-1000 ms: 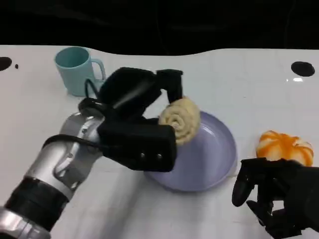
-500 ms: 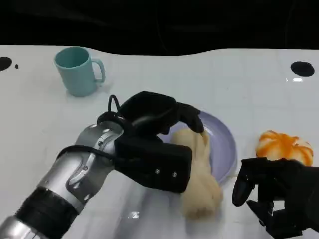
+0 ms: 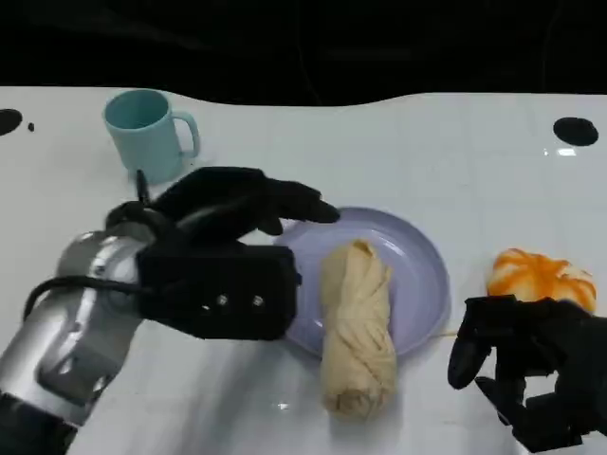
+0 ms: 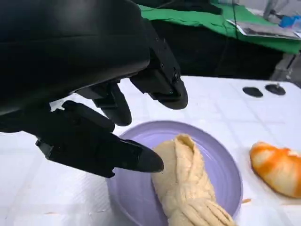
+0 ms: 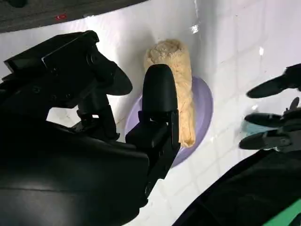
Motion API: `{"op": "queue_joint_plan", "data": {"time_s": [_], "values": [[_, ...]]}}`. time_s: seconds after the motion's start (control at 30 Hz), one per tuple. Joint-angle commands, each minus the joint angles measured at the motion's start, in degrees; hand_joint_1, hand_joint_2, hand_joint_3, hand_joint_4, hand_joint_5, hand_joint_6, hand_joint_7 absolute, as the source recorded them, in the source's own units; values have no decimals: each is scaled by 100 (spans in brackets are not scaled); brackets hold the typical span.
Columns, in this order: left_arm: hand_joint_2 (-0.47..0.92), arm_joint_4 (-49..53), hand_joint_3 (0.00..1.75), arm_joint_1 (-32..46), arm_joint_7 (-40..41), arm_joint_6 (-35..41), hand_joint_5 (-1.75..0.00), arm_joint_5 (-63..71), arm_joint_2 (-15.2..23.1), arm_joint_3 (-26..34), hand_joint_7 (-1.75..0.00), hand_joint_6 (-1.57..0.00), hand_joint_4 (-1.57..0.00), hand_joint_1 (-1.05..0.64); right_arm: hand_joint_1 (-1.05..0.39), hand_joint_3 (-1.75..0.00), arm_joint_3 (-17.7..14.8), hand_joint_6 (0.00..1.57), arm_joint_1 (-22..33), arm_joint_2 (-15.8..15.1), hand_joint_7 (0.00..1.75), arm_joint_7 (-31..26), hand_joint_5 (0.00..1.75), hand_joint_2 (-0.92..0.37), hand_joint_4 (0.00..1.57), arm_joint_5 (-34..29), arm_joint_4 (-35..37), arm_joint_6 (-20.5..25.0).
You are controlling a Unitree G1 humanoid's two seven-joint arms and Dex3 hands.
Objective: Grasp the towel on the left side of the plate with the left hand and place it into the plate.
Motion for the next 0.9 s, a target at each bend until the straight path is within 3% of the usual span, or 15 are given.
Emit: {"op": "queue_joint_plan", "data": {"time_s": [0.03,0.17,0.27,0.33,0.4,0.47,0.5,0.6,0.7,0.9], "values": [[92,-703,23,643,-168,470,-94,-970,-56,667,-11,-88,-71,-27,2,-110,-61,71,41,-78,143,36,175,-56,72,60,52,-109],[92,-1334,27,1190,-163,1079,-103,-1967,-289,1168,-14,-96,-72,-23,2,-110,-67,70,51,-79,144,41,175,-55,71,67,36,-117],[92,-2040,29,1592,-103,2152,-108,-2794,-510,1576,-18,-101,-73,-21,2,-110,-48,70,38,-77,144,38,175,-55,71,54,15,-95],[70,-2467,70,1794,12,2877,-120,-3261,-625,1831,-39,-100,-75,-16,1,-110,-45,70,31,-65,144,39,175,-55,71,66,-5,-49],[53,-2734,106,1909,95,3312,-130,-3536,-652,1975,-70,-91,-77,-14,1,-110,-48,70,23,-55,144,46,175,-56,70,85,-18,-8],[48,-3094,121,2076,178,3995,-142,-4013,-710,2261,-92,-87,-76,-12,2,-110,-50,70,9,-45,144,42,175,-56,70,96,-33,21],[48,-3280,129,2159,215,4353,-157,-4274,-727,2420,-116,-83,-76,-11,2,-110,-48,70,0,-49,145,38,175,-56,71,93,-37,24],[51,-3617,131,2311,314,4990,-172,-4828,-723,2741,-142,-79,-78,-11,2,-110,-59,69,-16,-68,145,38,175,-56,71,97,-10,-17],[55,-3683,128,2415,409,5337,-174,-5201,-710,2934,-161,-74,-82,-11,2,-110,-86,70,-25,-94,144,51,175,-55,72,103,62,-107],[60,-3323,125,2445,470,5619,-175,-5520,-639,2903,-172,-68,-80,-8,2,-111,-109,71,-22,-121,144,40,175,-55,72,85,138,-200]]}}
